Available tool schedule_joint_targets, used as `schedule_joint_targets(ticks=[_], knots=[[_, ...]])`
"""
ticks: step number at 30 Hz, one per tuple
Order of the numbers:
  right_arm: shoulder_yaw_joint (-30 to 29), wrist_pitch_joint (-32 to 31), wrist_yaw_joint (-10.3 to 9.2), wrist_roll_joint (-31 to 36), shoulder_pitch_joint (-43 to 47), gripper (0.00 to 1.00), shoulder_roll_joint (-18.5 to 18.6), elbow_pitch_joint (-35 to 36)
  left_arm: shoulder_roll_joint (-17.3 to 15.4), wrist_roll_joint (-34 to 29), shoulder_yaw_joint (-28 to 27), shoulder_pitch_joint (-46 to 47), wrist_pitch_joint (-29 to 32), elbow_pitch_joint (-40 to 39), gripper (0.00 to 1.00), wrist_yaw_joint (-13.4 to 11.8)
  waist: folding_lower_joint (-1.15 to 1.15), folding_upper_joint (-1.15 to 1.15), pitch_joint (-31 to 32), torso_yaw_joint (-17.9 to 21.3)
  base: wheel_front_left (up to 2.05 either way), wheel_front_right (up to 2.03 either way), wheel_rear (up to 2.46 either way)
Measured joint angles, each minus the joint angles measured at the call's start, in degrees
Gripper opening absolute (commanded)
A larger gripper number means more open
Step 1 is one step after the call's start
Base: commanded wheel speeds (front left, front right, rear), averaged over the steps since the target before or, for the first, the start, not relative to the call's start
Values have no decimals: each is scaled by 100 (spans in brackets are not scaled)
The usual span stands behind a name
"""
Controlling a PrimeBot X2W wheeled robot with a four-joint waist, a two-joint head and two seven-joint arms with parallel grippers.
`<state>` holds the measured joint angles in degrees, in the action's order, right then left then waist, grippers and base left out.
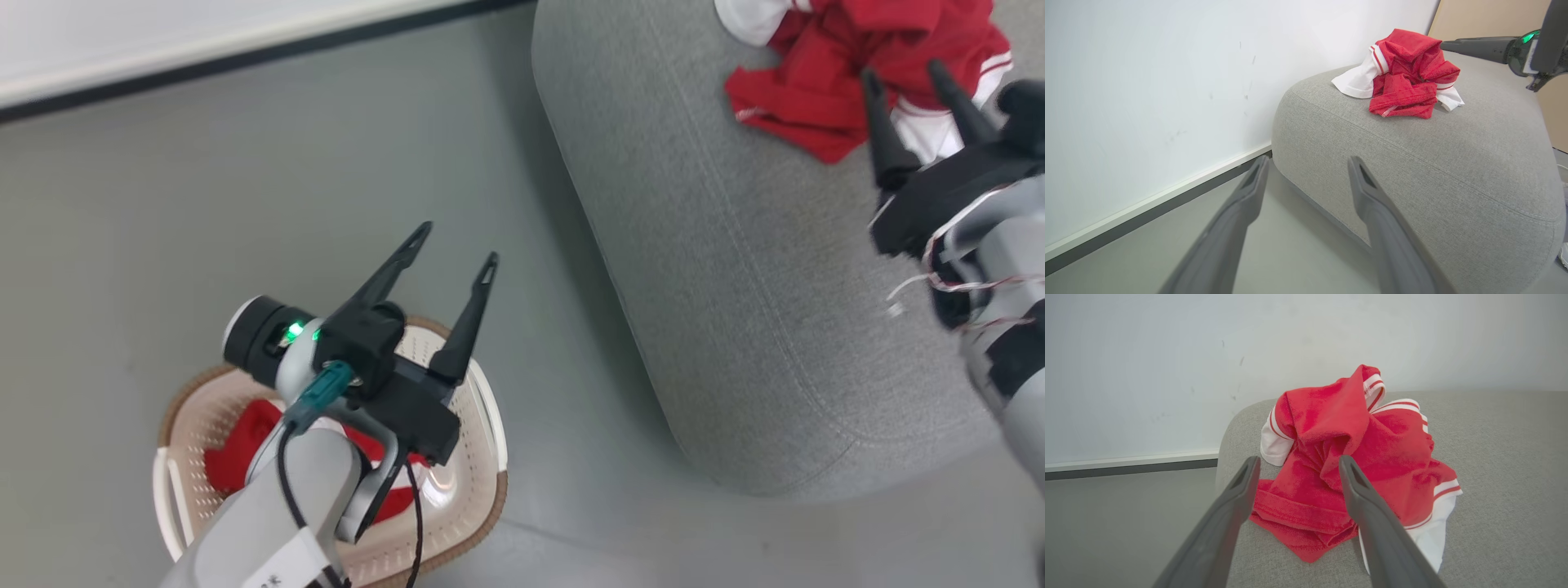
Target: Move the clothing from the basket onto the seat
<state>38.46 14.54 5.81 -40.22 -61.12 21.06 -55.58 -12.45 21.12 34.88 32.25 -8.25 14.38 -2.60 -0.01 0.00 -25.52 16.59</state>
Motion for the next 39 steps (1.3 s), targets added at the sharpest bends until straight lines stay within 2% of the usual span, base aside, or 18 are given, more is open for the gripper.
schedule_joint_targets(ticks=[5,13,18,30,39], knots=[[-41,0,-33,53,426,100,-223,378,10,122,-256,-291,-300,188,100,-102,0,-1,471,-96,0,0,0],[-102,0,-135,142,1003,100,-314,835,3,398,-597,-794,-455,383,100,-216,-1,-1,1026,-313,0,0,0],[-165,0,-334,203,1615,100,-385,1212,-22,481,-829,-1286,-506,526,100,-301,-1,-1,1425,-515,0,0,0],[-260,0,-955,498,3310,100,-447,2354,-199,716,-1367,-2611,-591,559,100,-397,0,-1,2422,-983,0,0,0],[-423,0,-1190,692,4480,100,-403,3401,-240,725,-1681,-3419,-605,186,100,-433,0,-1,2961,-1241,0,0,0]])
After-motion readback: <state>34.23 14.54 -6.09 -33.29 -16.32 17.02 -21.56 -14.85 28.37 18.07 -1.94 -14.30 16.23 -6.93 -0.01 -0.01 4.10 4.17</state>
